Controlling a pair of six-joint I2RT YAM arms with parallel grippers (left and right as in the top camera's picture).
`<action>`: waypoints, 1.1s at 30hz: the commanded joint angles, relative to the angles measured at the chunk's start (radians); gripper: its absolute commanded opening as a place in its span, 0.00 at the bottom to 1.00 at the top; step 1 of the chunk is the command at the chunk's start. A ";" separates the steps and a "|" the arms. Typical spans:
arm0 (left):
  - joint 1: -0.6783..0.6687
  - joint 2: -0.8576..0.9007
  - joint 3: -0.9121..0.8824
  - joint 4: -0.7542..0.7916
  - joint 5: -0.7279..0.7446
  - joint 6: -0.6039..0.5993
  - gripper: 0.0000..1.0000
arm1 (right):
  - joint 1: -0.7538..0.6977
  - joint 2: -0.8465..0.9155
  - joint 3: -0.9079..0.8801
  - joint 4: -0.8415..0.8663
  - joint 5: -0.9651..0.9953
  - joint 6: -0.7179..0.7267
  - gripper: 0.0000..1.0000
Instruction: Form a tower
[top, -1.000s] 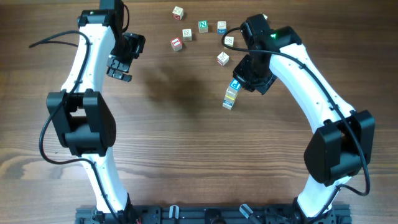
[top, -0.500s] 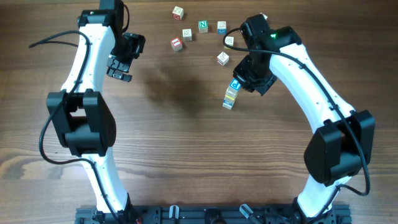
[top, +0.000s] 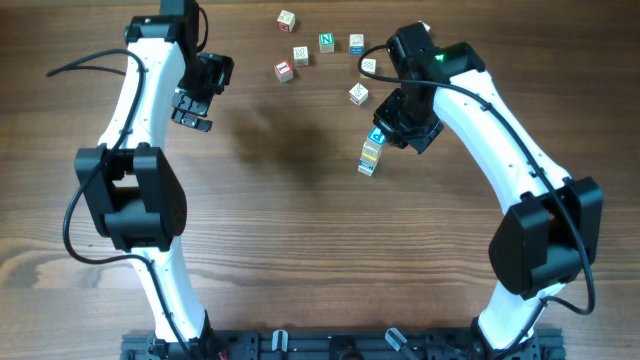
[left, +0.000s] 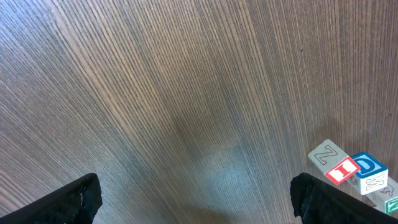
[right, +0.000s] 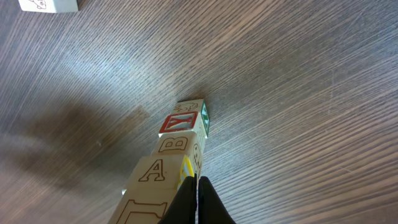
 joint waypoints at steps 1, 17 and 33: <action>0.003 -0.030 -0.005 0.000 -0.010 0.012 1.00 | -0.002 0.015 -0.006 0.003 -0.010 0.018 0.04; 0.003 -0.030 -0.005 0.000 -0.010 0.012 1.00 | -0.010 0.015 -0.006 -0.019 0.050 0.003 0.04; 0.003 -0.030 -0.005 0.000 -0.010 0.012 1.00 | -0.014 0.015 -0.006 0.025 0.009 0.002 0.04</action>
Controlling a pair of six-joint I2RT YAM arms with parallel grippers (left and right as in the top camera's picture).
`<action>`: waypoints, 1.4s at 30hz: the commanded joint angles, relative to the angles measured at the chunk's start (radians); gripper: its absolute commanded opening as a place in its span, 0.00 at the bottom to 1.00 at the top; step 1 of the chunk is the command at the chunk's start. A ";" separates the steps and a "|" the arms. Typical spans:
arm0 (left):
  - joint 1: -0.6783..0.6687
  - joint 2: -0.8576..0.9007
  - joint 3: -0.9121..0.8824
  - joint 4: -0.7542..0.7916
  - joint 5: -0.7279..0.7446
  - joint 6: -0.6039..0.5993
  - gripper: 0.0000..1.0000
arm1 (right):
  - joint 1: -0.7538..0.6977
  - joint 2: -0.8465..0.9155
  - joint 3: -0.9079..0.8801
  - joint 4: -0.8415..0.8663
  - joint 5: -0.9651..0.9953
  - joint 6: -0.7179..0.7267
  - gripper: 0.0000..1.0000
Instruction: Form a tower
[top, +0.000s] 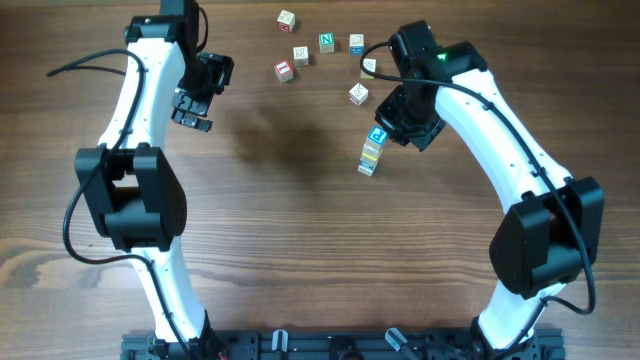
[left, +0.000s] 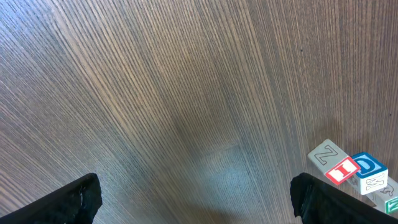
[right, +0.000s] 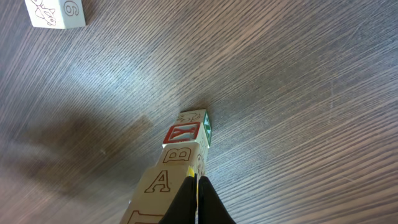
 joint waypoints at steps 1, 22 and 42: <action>0.003 -0.030 -0.005 0.000 -0.010 0.012 1.00 | -0.005 0.015 -0.006 0.004 -0.011 0.003 0.04; 0.003 -0.030 -0.005 0.000 -0.010 0.012 1.00 | 0.040 -0.039 0.023 0.340 -0.142 -0.321 0.05; 0.003 -0.030 -0.005 0.000 -0.010 0.012 1.00 | -0.107 -0.019 0.116 0.076 -0.048 -0.206 0.04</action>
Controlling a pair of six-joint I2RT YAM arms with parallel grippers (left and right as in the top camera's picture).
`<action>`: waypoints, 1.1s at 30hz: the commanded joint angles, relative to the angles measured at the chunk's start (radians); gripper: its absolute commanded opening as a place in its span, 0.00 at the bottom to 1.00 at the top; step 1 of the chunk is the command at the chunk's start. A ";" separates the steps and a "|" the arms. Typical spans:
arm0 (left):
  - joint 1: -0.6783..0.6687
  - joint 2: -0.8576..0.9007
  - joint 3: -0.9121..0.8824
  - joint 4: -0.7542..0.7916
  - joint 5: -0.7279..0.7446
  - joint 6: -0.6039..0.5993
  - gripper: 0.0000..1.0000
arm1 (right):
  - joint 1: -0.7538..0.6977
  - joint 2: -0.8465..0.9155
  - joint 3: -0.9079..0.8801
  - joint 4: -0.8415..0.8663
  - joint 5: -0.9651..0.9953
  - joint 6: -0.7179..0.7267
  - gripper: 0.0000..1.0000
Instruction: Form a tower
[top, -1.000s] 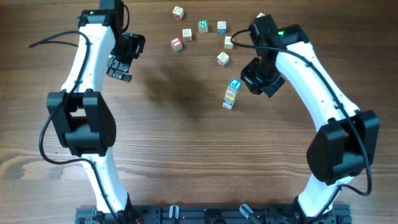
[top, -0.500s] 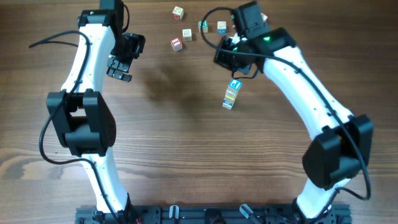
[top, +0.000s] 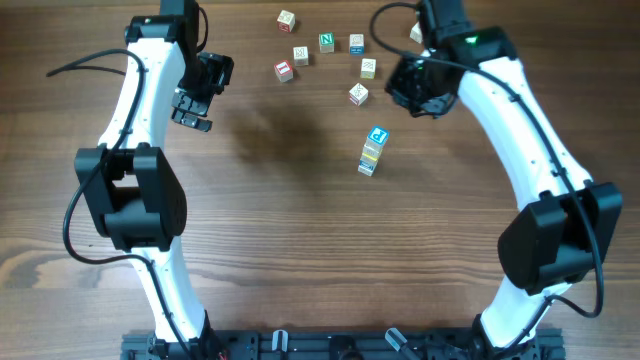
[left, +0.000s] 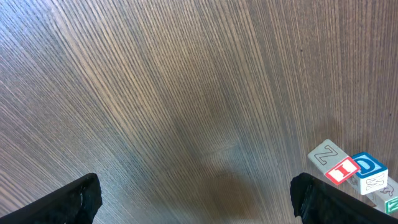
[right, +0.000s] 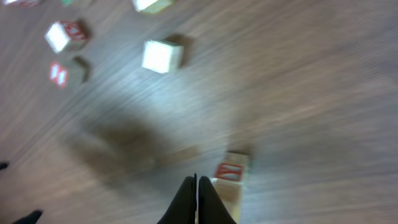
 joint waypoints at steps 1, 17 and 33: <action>0.003 -0.030 -0.005 0.000 -0.010 0.012 1.00 | -0.038 -0.011 0.021 -0.080 -0.039 0.100 0.04; 0.003 -0.030 -0.005 0.000 -0.010 0.012 1.00 | -0.090 0.150 -0.042 -0.031 -0.328 0.008 0.04; 0.003 -0.030 -0.005 0.000 -0.010 0.012 1.00 | -0.077 0.150 -0.042 -0.123 -0.408 -0.015 0.04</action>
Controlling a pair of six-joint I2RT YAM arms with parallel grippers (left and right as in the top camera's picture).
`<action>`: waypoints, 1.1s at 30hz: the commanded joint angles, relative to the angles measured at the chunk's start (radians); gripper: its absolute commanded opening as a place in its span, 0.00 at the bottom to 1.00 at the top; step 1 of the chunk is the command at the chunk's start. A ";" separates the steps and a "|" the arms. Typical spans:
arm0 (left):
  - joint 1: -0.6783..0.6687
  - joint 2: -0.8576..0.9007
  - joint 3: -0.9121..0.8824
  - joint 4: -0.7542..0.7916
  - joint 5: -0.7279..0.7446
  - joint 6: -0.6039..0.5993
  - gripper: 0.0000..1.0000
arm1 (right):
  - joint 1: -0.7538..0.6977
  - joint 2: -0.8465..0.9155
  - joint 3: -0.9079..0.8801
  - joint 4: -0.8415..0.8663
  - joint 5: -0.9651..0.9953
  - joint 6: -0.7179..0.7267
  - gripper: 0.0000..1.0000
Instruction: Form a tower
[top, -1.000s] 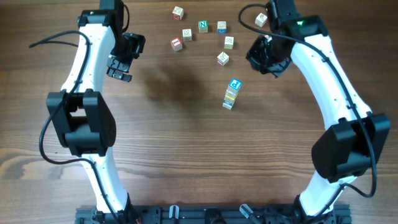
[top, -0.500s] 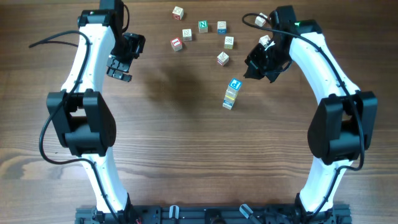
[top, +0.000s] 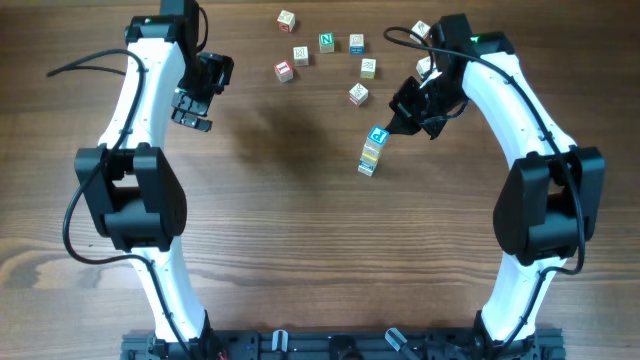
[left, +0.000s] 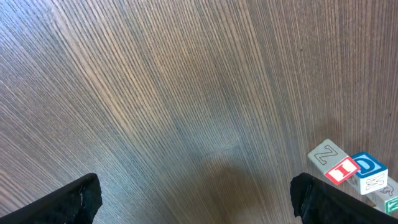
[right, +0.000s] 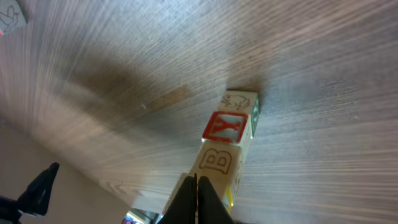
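A tower of several letter blocks (top: 371, 152) stands right of the table's middle, a blue-faced block (top: 377, 136) on top. In the right wrist view its lower blocks show a red Y (right: 225, 126) and a B (right: 216, 162). My right gripper (top: 398, 122) hangs just to the back right of the tower's top, apart from it. In its own view the right gripper (right: 196, 182) is shut with nothing in it. My left gripper (top: 190, 110) hovers far to the left; in its wrist view the left gripper (left: 196, 200) is open over bare wood.
Several loose letter blocks lie at the back: a red one (top: 284, 71), a green one (top: 327, 42), a pale one (top: 357, 94) nearest the tower, and another (top: 421, 30) behind the right arm. The left wrist view catches a few blocks (left: 348, 170) at its right edge.
My right gripper was further back among the loose blocks and now hangs close to the tower's top at its back right. Tower and left arm are unchanged.
The right gripper was shut right at the tower's top, then a little off it. It then stood well back near the loose blocks, leaving the tower standing, and now is beside the top again. The left arm stayed still and open.
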 joint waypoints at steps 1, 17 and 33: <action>0.004 -0.030 -0.005 -0.001 -0.010 0.012 1.00 | 0.003 0.004 -0.001 -0.015 -0.028 -0.017 0.04; 0.004 -0.030 -0.005 0.000 -0.010 0.012 1.00 | 0.005 0.004 -0.001 -0.037 -0.066 -0.030 0.04; 0.004 -0.030 -0.005 0.000 -0.010 0.012 1.00 | 0.005 0.004 -0.001 -0.065 -0.066 -0.028 0.04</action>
